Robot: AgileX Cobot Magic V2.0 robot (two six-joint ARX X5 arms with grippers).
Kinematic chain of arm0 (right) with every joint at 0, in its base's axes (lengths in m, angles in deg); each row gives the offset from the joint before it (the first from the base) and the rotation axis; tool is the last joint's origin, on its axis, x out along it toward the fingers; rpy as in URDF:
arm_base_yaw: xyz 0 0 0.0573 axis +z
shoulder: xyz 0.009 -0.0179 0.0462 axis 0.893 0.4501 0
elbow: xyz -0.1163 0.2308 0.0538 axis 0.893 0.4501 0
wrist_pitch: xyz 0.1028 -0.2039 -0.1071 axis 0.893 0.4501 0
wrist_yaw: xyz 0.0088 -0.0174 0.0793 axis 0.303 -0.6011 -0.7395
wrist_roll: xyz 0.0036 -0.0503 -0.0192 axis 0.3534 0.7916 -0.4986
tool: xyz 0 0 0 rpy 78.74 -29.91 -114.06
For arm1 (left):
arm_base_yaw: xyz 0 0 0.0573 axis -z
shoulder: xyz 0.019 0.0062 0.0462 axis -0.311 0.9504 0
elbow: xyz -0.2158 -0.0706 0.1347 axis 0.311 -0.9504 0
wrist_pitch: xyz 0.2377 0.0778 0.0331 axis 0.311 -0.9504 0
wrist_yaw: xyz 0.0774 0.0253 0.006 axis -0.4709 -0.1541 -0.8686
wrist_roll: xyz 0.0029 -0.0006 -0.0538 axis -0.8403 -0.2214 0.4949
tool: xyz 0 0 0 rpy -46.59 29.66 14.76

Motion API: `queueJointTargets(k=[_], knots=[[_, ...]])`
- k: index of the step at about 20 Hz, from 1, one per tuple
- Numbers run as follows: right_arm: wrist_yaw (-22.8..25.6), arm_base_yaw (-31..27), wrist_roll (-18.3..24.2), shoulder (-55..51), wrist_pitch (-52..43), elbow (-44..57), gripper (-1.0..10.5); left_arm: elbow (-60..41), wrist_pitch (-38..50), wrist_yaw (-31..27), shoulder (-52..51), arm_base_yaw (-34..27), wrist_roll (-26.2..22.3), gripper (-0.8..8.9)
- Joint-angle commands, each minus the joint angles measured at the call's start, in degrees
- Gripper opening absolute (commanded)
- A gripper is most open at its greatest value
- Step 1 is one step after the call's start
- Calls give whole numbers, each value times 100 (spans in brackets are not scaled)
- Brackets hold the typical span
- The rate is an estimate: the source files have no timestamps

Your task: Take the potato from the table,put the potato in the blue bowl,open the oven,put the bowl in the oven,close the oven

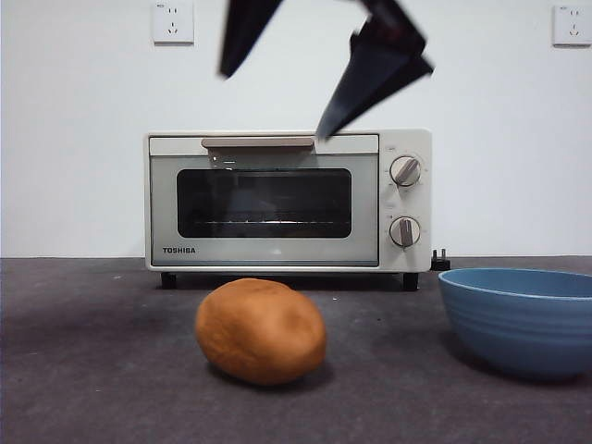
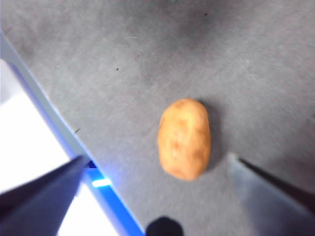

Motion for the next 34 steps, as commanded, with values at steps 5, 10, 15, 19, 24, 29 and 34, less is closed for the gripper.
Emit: queueJointTargets(k=[5,10,15,19,24,29,34], knots=[[127,9,-63,787,-249,-13,703,7,-708,0,-26,15,-413,-5],[363,7,35,1287,-417,-13,703,7,-935,0,-98,15,-538,-6],[380,7,133,1764,-450,-11,702,7,-1001,7,-142,15,-501,-6],[369,7,127,2072,-479,-13,701,7,-1005,11,-142,15,-428,-5],[354,7,109,2208,-638,-11,616,7,-1005,7,-144,15,-350,-5],[258,0,-57,2382,-511,-13,295,7,-1005,9,-153,15,-348,-5],[105,9,-323,2428,-426,-20,-11,7,-1005,9,-157,15,-348,-5]])
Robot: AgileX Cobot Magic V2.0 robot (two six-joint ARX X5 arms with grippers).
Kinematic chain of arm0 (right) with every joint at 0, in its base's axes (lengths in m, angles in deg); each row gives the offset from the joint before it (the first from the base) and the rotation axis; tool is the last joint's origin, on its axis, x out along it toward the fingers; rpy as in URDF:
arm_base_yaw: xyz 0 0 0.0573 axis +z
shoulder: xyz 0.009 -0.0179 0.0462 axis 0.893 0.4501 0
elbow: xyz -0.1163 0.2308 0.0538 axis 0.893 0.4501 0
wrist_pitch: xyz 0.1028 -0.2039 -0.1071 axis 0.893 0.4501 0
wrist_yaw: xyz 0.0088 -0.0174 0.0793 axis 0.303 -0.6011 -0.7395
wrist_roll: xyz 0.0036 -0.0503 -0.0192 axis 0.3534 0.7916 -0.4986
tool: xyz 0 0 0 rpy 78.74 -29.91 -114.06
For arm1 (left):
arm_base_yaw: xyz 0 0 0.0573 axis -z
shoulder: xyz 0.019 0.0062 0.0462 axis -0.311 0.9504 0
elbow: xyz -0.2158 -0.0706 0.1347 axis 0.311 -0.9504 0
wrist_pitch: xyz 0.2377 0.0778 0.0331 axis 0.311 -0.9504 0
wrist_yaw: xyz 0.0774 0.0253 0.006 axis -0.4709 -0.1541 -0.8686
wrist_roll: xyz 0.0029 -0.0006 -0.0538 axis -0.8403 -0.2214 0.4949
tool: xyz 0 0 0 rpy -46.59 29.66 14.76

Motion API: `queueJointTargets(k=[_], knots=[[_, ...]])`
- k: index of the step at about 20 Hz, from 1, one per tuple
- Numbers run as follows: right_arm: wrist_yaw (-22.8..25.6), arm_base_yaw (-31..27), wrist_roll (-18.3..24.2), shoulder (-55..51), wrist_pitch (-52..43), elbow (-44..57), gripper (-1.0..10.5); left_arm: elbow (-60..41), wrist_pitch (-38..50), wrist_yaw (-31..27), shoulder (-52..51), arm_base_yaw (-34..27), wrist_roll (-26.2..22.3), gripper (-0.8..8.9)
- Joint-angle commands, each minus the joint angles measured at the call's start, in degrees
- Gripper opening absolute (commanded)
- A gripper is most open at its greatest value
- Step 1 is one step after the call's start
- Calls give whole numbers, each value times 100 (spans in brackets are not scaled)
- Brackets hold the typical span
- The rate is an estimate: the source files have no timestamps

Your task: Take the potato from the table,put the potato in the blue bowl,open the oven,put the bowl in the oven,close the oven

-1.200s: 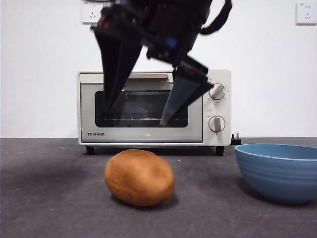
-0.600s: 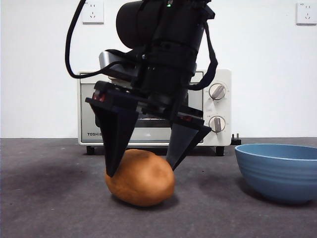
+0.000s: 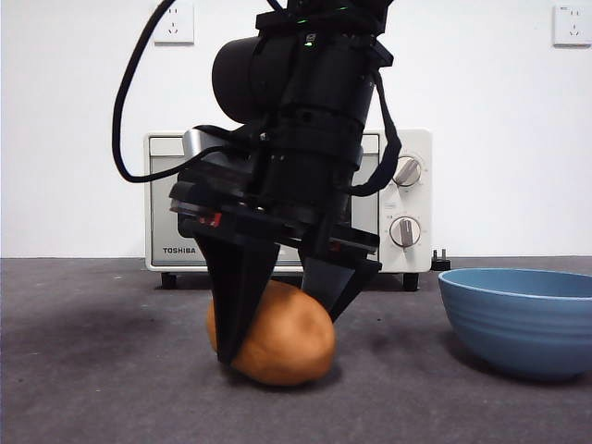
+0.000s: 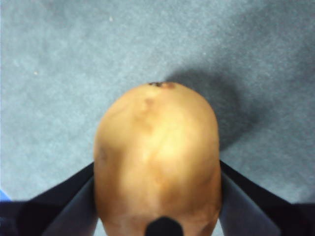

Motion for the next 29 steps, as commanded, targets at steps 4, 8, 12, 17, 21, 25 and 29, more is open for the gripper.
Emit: queueJointTargets(k=[4,8,12,17,21,25,29], knots=[[-39,9,-280,7,828,-404,-11,7,-2,7,-28,15,26,-5],[-35,9,-278,7,2323,-1410,-11,7,-2,7,-31,15,24,-5],[142,9,-214,-15,3329,-2365,-11,7,-2,0,-44,15,-33,-5],[944,-9,-238,-640,3348,-2341,-11,7,-2,-105,-70,15,-129,-5],[1266,-192,-409,-1338,3346,-2044,-11,7,2,-175,-70,15,-262,-5],[1294,-492,-656,-1950,3344,-1565,-11,7,227,-151,-85,15,-437,-5],[1298,-793,-844,-2450,3156,-813,-11,7,625,-142,-85,15,-614,-5]])
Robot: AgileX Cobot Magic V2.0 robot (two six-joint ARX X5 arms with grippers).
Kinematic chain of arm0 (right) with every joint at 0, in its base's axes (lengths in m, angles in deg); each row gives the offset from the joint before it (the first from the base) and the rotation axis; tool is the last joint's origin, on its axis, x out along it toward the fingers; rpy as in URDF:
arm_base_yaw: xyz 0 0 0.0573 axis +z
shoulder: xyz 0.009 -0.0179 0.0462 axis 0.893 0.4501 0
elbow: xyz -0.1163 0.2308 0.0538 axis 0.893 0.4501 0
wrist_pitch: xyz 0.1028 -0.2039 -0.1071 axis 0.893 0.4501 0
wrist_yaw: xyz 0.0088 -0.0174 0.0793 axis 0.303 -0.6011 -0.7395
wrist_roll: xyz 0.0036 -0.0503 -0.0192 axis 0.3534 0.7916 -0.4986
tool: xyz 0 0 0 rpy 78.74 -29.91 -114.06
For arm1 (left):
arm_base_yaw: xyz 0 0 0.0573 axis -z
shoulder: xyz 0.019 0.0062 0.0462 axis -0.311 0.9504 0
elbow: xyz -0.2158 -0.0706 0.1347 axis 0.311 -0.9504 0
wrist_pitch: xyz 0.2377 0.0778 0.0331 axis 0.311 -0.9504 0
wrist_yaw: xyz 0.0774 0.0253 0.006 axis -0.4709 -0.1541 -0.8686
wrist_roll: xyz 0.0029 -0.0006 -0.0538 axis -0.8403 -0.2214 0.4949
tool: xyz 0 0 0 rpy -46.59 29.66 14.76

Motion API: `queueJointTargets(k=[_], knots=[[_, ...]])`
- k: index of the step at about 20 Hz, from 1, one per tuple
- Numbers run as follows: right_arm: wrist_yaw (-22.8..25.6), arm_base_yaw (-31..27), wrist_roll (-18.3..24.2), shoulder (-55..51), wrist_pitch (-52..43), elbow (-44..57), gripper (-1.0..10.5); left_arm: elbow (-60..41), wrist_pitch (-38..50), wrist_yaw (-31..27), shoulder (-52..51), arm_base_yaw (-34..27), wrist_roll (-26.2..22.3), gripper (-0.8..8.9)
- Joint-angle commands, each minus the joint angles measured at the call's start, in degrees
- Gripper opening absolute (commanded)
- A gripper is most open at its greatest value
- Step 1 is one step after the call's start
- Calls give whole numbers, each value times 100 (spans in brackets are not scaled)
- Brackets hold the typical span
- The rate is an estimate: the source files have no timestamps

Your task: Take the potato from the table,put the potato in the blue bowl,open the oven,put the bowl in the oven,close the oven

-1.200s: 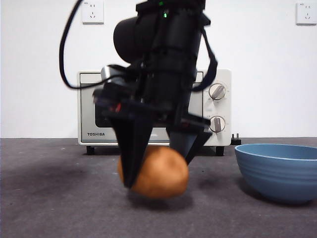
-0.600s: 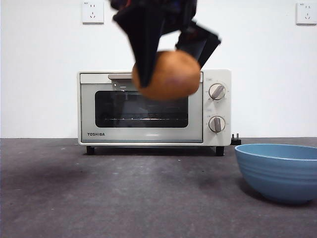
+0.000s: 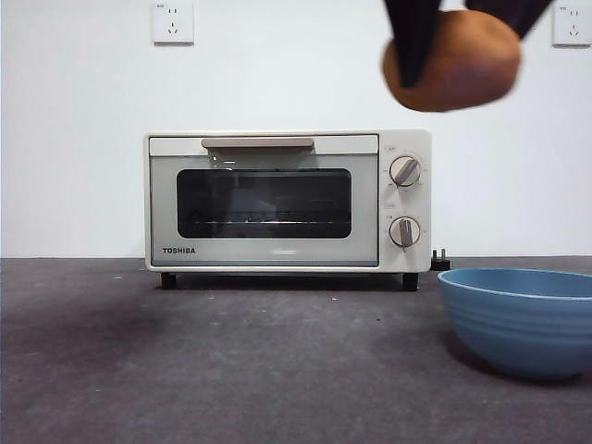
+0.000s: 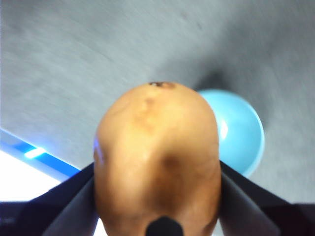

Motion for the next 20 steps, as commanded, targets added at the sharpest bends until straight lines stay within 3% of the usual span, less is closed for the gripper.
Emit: queueJointTargets(k=[1,6,12,20], knots=[[9,-122,-160,-214,-210,498,-11,7,234,42,-22,15,-195,-5],[-46,-553,-295,-380,-973,1469,-11,7,417,522,-15,15,-365,-5],[-323,-1091,-275,-380,-1777,2409,-11,7,415,544,-2,15,-358,-5],[-448,-1176,-293,-376,-2146,2734,26,7,417,542,57,15,-352,-5]])
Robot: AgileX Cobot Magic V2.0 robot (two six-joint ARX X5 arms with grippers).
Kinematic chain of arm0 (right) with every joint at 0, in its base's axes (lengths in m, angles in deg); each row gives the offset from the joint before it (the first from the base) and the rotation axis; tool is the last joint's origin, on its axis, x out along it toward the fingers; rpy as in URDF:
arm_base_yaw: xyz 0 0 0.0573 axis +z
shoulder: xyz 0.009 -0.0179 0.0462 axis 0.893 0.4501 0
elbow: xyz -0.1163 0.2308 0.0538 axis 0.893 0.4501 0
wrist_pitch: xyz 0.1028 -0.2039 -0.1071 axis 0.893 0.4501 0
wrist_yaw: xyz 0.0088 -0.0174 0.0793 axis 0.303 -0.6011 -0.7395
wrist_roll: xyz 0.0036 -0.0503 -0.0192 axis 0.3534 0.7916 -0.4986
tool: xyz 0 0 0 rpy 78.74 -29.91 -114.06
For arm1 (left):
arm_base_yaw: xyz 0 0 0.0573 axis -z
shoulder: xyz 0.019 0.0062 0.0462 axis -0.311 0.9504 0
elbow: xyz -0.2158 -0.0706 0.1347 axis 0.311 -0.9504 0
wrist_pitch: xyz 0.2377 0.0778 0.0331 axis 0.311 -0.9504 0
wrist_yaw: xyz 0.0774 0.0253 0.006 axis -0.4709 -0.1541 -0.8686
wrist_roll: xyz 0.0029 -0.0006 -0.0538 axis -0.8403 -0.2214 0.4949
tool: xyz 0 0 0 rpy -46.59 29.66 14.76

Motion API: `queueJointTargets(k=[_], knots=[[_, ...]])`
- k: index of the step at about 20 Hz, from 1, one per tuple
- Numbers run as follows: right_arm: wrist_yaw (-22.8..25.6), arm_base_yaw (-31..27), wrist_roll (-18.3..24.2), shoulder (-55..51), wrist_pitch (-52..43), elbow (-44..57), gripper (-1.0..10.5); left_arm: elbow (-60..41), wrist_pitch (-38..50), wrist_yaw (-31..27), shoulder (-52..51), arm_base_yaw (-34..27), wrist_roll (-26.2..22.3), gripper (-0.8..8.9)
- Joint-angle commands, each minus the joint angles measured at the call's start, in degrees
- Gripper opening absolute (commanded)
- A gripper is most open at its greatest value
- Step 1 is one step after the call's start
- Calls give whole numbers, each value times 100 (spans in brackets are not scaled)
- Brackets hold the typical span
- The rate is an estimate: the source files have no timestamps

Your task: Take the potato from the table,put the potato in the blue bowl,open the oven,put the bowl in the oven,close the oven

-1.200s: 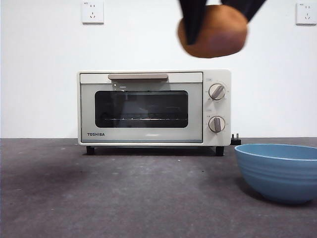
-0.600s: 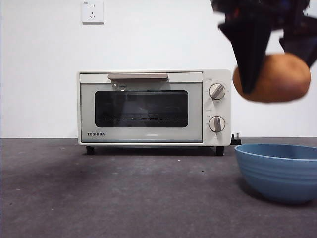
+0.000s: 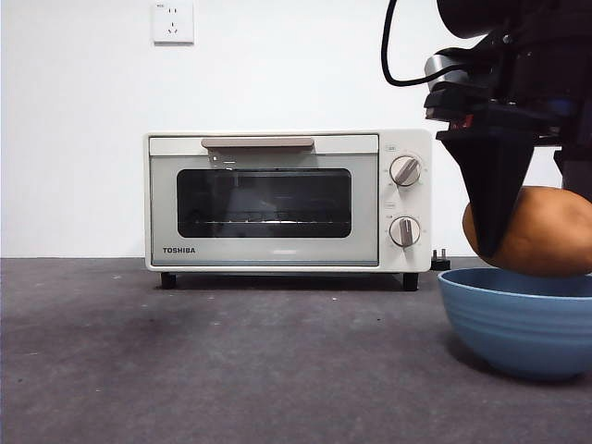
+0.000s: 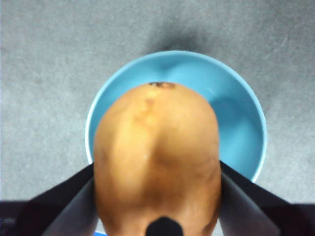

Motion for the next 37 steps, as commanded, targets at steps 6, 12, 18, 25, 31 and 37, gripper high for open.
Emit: queueJointTargets(k=[6,12,18,25,31,37], knots=[[0,-9,-72,26,-120,55,334,7,39,35,79,15,-61,-5],[22,-9,-85,26,-111,55,483,7,37,33,138,15,-39,-5],[170,-9,-72,22,-81,31,483,7,68,26,142,15,-20,-5],[173,7,-22,-614,503,-546,473,7,1408,-52,651,13,247,-5],[173,7,-243,-2100,688,-560,81,9,3091,-48,1801,-140,828,-5],[376,7,-466,-3165,1244,-560,-12,203,4568,-68,2870,-704,1624,-6]])
